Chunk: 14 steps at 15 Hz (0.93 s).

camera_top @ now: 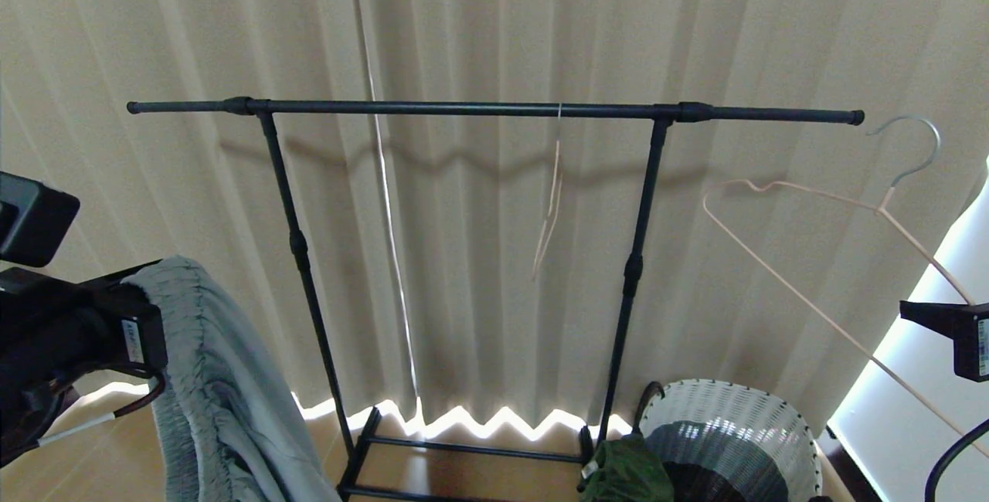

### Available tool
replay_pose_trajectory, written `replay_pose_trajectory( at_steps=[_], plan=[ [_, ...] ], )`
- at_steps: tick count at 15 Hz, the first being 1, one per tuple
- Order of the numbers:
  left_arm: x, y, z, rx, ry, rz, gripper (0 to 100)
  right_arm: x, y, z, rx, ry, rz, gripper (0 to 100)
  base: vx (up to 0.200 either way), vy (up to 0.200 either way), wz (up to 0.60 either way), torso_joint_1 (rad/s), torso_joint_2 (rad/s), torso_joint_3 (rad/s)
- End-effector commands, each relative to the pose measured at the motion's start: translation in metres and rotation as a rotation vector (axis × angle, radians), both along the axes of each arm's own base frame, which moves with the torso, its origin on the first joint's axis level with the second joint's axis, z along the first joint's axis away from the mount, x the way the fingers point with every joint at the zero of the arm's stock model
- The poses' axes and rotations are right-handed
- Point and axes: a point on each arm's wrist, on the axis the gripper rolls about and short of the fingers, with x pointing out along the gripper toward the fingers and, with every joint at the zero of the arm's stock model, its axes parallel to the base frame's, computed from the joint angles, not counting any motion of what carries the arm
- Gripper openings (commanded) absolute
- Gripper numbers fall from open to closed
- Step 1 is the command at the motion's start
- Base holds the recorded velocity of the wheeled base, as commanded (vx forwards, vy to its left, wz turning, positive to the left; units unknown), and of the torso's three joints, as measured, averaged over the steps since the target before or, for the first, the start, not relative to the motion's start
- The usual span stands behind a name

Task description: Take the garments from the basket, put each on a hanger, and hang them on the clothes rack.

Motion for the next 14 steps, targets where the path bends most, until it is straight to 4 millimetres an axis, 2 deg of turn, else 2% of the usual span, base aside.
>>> replay_pose_trajectory(
  at_steps=[1,2,13,14],
  plan=[
    [0.0005,-0.0001,-0.0019,0.001,0.008,0.001,0,-0.0019,0.0010,-0.0048,0.003,0.016,0.005,0,0.000,0.000,0.00,0.000,0.00,0.000],
    [0.0008,-0.0004,-0.0021,0.001,0.009,-0.001,0,-0.0019,0.0010,-0.0047,0.005,0.015,0.005,0,0.000,0.000,0.00,0.000,0.00,0.000],
    [0.0071,-0.0021,-0.0046,0.008,0.029,-0.004,0,-0.0012,0.0024,-0.0056,0.017,0.018,0.028,0,0.000,0.200,0.00,0.003,0.00,0.003],
    [0.0072,-0.0021,-0.0041,0.008,0.027,-0.004,0,-0.0009,0.0024,-0.0059,0.017,0.020,0.028,0,0.000,0.000,0.00,0.000,0.00,0.000]
  ],
)
